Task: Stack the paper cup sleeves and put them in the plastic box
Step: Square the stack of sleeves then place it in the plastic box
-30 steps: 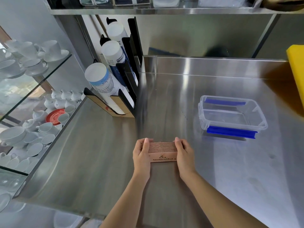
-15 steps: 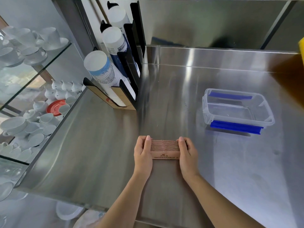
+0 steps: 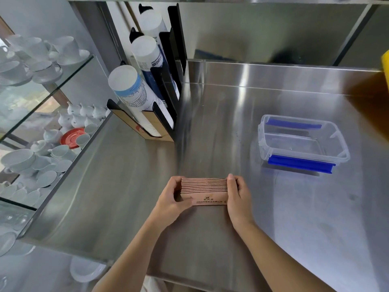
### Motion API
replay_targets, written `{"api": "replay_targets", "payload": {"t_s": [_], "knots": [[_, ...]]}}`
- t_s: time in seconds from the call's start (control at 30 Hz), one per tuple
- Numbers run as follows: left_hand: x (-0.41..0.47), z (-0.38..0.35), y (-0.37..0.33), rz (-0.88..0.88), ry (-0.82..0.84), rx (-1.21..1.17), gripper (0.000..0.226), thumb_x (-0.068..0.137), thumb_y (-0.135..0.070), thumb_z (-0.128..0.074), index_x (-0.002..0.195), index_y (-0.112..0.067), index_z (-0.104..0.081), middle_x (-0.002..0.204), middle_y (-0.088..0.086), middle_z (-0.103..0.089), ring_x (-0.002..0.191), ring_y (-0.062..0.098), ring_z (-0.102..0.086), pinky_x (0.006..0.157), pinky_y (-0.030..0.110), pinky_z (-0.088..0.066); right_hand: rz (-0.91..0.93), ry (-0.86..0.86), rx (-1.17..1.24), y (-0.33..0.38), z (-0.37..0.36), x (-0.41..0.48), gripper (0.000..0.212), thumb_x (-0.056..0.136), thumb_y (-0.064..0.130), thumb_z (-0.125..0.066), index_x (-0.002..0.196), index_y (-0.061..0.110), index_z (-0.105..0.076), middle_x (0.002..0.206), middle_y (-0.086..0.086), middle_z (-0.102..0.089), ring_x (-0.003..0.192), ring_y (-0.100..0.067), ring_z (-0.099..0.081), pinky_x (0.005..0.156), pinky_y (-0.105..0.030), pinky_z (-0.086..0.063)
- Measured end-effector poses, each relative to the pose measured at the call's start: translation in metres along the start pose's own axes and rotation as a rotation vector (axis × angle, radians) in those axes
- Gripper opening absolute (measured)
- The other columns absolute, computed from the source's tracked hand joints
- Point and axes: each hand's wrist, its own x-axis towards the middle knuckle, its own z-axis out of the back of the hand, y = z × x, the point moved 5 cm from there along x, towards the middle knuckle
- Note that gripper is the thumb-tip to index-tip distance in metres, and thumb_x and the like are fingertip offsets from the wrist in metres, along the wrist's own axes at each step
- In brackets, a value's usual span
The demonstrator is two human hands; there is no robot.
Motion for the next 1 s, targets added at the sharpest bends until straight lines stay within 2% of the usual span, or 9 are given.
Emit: {"api": "replay_targets", "payload": {"t_s": [0.13, 0.2, 0.27, 0.37, 0.47, 0.63, 0.77, 0.87, 1.0], "knots": [[0.000, 0.002, 0.002, 0.019, -0.015, -0.015, 0.040, 0.062, -0.010, -0.072, 0.097, -0.025, -0.057, 0.090, -0.010, -0.069, 0.088, 0.009, -0.065, 0.084, 0.024, -0.051, -0.010, 0.074, -0.028, -0.001, 0.001, 0.002, 0.029, 0.095, 0.033, -0.041, 0.083, 0.010, -0.054, 0.072, 0.005, -0.056, 0.073, -0.009, -0.053, 0.070, -0.022, -0.042], [0.000, 0.002, 0.001, 0.014, -0.024, -0.012, 0.040, 0.062, -0.011, -0.072, 0.097, -0.025, -0.057, 0.092, -0.009, -0.069, 0.087, 0.006, -0.065, 0.083, 0.022, -0.051, -0.014, 0.131, -0.006, 0.001, 0.004, 0.002, 0.024, 0.093, 0.034, -0.046, 0.084, 0.015, -0.056, 0.076, 0.006, -0.058, 0.075, -0.006, -0.054, 0.069, -0.011, -0.043], [0.000, 0.002, 0.000, 0.009, -0.028, -0.004, 0.041, 0.065, -0.005, -0.075, 0.097, -0.025, -0.057, 0.094, -0.006, -0.069, 0.085, 0.004, -0.065, 0.080, 0.018, -0.052, -0.051, 0.230, 0.022, 0.001, 0.007, 0.003, 0.005, 0.087, 0.031, -0.057, 0.089, 0.026, -0.057, 0.086, 0.007, -0.062, 0.081, -0.002, -0.057, 0.071, -0.005, -0.044], [0.000, 0.003, -0.001, 0.006, -0.027, 0.017, 0.041, 0.071, 0.002, -0.073, 0.095, -0.026, -0.056, 0.095, -0.005, -0.068, 0.084, 0.002, -0.065, 0.079, 0.018, -0.053, -0.099, 0.378, 0.042, -0.006, 0.016, 0.004, 0.043, 0.069, 0.016, -0.078, 0.103, 0.032, -0.056, 0.098, 0.006, -0.067, 0.093, -0.009, -0.062, 0.085, -0.021, -0.050], [0.000, 0.003, -0.003, 0.013, -0.036, 0.014, 0.041, 0.068, -0.003, -0.076, 0.095, -0.026, -0.057, 0.096, -0.004, -0.069, 0.088, 0.007, -0.066, 0.086, 0.026, -0.052, -0.096, 0.435, 0.000, -0.004, 0.023, 0.007, 0.059, 0.066, -0.001, -0.078, 0.117, 0.020, -0.056, 0.102, 0.005, -0.068, 0.093, -0.005, -0.064, 0.084, -0.017, -0.052], [-0.001, 0.007, -0.003, 0.022, -0.045, -0.010, 0.045, 0.058, -0.014, -0.078, 0.099, -0.024, -0.062, 0.101, 0.001, -0.071, 0.095, 0.015, -0.067, 0.092, 0.035, -0.052, -0.106, 0.440, 0.026, 0.006, 0.030, 0.007, 0.059, 0.071, -0.019, -0.063, 0.125, 0.005, -0.052, 0.113, -0.001, -0.062, 0.083, 0.005, -0.066, 0.079, -0.007, -0.050], [-0.002, 0.013, -0.006, -0.005, -0.060, 0.036, 0.042, 0.053, -0.028, -0.080, 0.089, -0.044, -0.067, 0.105, 0.003, -0.071, 0.099, 0.017, -0.066, 0.092, 0.034, -0.051, -0.116, 0.424, 0.038, 0.007, 0.032, 0.006, 0.051, 0.072, -0.018, -0.063, 0.113, 0.011, -0.055, 0.107, 0.003, -0.063, 0.077, 0.012, -0.065, 0.073, -0.005, -0.051], [-0.001, 0.015, -0.006, -0.010, -0.043, 0.060, 0.044, 0.065, -0.011, -0.079, 0.091, -0.044, -0.067, 0.102, -0.005, -0.074, 0.100, 0.016, -0.067, 0.094, 0.034, -0.051, -0.133, 0.373, 0.036, 0.002, 0.034, 0.006, 0.047, 0.071, -0.013, -0.067, 0.109, 0.014, -0.056, 0.104, -0.001, -0.066, 0.080, 0.007, -0.066, 0.079, -0.009, -0.052], [-0.003, 0.011, -0.007, -0.003, -0.040, 0.058, 0.047, 0.072, -0.001, -0.073, 0.094, -0.041, -0.064, 0.092, -0.024, -0.074, 0.098, 0.006, -0.067, 0.088, 0.018, -0.052, -0.158, 0.314, 0.099, 0.003, 0.034, 0.006, 0.044, 0.071, -0.014, -0.067, 0.105, 0.010, -0.055, 0.098, -0.003, -0.067, 0.082, -0.005, -0.065, 0.076, -0.012, -0.052]]}}
